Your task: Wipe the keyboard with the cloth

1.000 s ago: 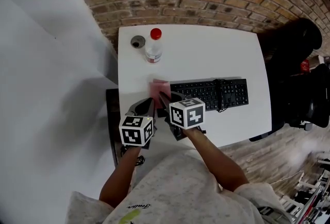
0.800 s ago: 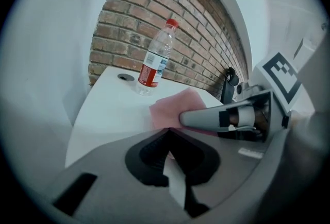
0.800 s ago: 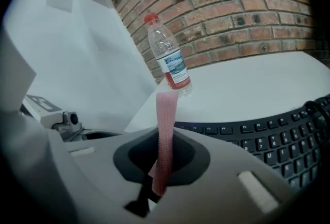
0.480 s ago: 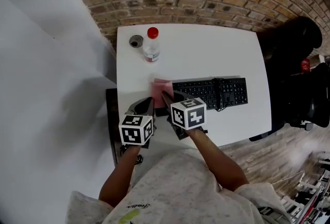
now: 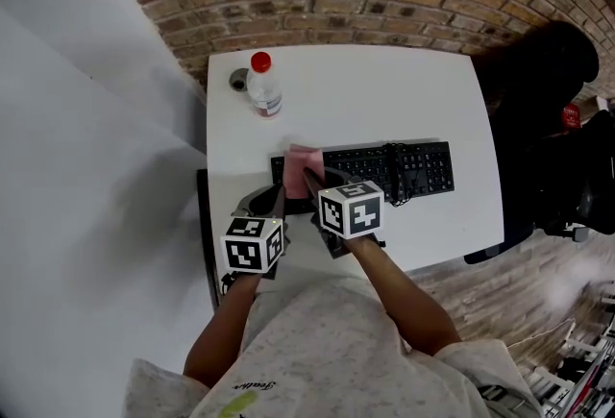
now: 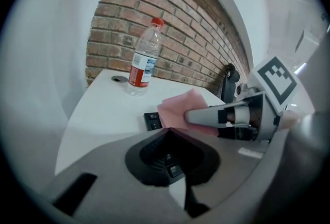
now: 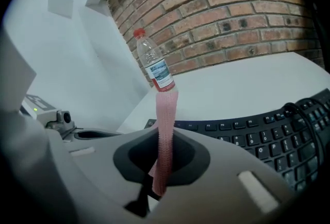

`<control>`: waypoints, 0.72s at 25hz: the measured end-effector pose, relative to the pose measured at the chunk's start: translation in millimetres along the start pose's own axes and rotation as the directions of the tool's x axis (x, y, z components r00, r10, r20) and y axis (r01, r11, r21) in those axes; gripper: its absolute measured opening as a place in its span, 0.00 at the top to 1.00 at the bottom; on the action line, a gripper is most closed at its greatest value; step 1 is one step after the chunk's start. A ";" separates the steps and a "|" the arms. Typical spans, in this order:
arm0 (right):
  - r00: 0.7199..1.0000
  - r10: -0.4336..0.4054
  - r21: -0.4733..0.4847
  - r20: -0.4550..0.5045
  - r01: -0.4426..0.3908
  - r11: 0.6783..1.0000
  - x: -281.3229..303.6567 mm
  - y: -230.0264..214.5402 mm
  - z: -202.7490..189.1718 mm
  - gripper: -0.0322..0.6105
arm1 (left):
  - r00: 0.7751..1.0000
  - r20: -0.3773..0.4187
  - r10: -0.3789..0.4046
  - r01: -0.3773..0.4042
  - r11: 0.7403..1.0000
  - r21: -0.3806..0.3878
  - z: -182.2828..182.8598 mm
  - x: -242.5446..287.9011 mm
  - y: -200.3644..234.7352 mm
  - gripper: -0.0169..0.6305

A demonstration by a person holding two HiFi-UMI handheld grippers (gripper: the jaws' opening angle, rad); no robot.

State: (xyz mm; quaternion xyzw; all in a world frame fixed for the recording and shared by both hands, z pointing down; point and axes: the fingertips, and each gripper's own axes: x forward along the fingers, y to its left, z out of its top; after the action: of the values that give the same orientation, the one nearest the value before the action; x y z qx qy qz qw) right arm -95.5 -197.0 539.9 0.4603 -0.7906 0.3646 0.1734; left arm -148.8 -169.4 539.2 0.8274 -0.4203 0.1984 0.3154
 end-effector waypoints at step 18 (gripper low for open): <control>0.999 -0.042 -0.014 0.004 0.042 0.999 -36.5 -50.7 -0.5 0.91 | 1.000 0.001 0.009 -0.009 1.000 0.028 -2.4 18.6 -51.6 0.99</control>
State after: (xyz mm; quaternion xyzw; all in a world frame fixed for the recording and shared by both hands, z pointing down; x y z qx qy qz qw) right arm -33.4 -190.4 539.0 0.4764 -0.7836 0.3545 0.1828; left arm -96.0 -155.3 533.7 0.8298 -0.4214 0.2052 0.3029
